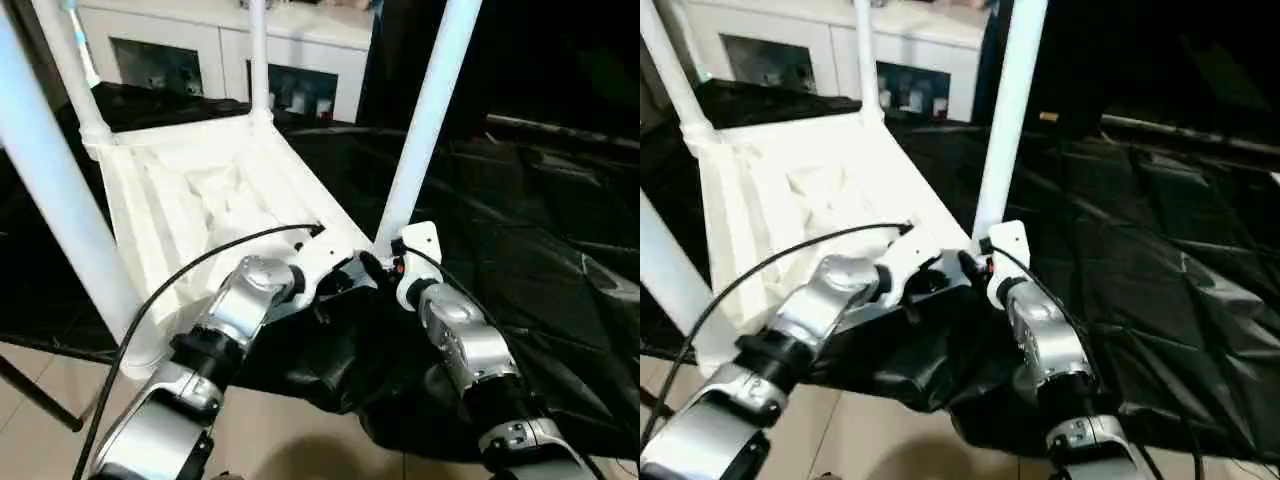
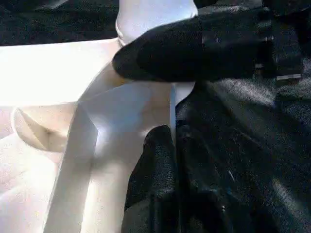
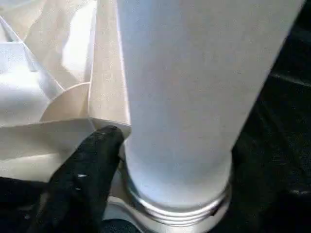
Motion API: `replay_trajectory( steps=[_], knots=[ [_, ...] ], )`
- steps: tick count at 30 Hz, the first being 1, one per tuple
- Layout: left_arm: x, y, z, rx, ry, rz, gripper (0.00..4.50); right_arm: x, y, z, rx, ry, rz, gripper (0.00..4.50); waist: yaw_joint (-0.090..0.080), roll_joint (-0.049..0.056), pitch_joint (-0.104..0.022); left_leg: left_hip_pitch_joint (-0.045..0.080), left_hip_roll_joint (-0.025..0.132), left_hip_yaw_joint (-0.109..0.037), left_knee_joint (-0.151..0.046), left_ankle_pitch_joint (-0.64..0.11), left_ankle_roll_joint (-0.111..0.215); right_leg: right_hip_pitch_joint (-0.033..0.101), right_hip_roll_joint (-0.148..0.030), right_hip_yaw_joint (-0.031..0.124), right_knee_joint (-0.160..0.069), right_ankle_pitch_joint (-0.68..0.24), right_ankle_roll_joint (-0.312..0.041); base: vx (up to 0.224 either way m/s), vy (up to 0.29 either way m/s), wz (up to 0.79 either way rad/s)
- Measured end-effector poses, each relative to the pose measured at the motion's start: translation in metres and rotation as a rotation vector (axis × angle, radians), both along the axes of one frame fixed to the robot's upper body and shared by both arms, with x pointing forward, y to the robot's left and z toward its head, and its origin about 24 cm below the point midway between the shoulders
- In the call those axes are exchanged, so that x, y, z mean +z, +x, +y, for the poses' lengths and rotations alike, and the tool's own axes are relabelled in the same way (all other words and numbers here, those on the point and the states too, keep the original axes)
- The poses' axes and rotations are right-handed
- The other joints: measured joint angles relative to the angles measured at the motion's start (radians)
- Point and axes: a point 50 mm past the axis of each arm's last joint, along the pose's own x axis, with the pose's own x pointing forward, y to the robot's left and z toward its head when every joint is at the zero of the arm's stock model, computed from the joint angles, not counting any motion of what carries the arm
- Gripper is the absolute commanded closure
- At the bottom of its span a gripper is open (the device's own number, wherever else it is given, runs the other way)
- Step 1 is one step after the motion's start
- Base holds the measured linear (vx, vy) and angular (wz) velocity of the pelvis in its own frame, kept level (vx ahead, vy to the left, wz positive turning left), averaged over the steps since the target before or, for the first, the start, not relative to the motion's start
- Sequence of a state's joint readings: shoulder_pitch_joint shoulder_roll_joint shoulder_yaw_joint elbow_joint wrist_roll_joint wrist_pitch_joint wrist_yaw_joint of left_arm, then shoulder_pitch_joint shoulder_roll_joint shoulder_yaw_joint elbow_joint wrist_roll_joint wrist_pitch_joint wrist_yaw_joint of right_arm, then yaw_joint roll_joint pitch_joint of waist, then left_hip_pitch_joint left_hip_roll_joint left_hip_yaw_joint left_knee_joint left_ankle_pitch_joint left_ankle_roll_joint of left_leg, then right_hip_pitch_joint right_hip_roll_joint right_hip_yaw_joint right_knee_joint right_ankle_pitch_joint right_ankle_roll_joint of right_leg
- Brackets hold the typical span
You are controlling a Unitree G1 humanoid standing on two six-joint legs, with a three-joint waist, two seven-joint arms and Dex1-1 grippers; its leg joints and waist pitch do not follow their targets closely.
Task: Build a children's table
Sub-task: Rotate leg to tighten
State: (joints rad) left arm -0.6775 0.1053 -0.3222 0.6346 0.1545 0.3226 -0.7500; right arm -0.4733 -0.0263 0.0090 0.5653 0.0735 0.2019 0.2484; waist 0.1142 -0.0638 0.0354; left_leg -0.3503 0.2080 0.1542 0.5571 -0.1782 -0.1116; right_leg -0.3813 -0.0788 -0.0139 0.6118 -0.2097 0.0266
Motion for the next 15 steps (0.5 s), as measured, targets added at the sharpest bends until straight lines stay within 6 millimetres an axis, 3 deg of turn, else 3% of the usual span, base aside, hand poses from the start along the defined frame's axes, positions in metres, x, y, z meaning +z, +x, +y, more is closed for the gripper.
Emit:
replay_trajectory(
  steps=[1,2,4,15],
  knots=[
    [0.000,0.000,0.000,-0.001,-0.001,-0.001,4.50,0.000,0.000,0.000,0.000,-0.001,-0.001,0.83,0.000,0.000,0.000,0.000,0.000,0.000,0.000,0.000,0.000,0.000,0.000,0.000,0.000,0.000,0.000,0.000,0.000,0.00],
    [0.000,0.000,0.000,-0.003,-0.002,-0.004,4.50,0.000,0.000,0.000,0.002,-0.002,-0.006,0.55,0.000,0.000,0.000,0.000,0.000,0.000,0.000,0.000,0.000,0.000,0.000,0.000,0.000,0.000,0.000,0.000,0.000,0.00],
    [0.000,0.000,0.003,-0.015,-0.003,-0.014,4.50,0.001,0.000,-0.002,0.044,-0.009,-0.012,0.55,-0.001,0.000,0.000,0.000,0.000,0.000,0.000,0.000,0.000,-0.001,0.000,0.000,-0.001,0.001,-0.002,0.000,0.000,0.00],
    [0.007,-0.015,0.049,-0.223,-0.026,0.032,4.50,0.019,-0.019,-0.033,0.546,-0.118,-0.040,0.55,0.003,0.004,0.003,-0.001,0.001,0.001,-0.002,0.000,0.000,-0.003,0.004,-0.002,-0.002,-0.007,-0.006,0.000,0.000,0.00]
  ],
)
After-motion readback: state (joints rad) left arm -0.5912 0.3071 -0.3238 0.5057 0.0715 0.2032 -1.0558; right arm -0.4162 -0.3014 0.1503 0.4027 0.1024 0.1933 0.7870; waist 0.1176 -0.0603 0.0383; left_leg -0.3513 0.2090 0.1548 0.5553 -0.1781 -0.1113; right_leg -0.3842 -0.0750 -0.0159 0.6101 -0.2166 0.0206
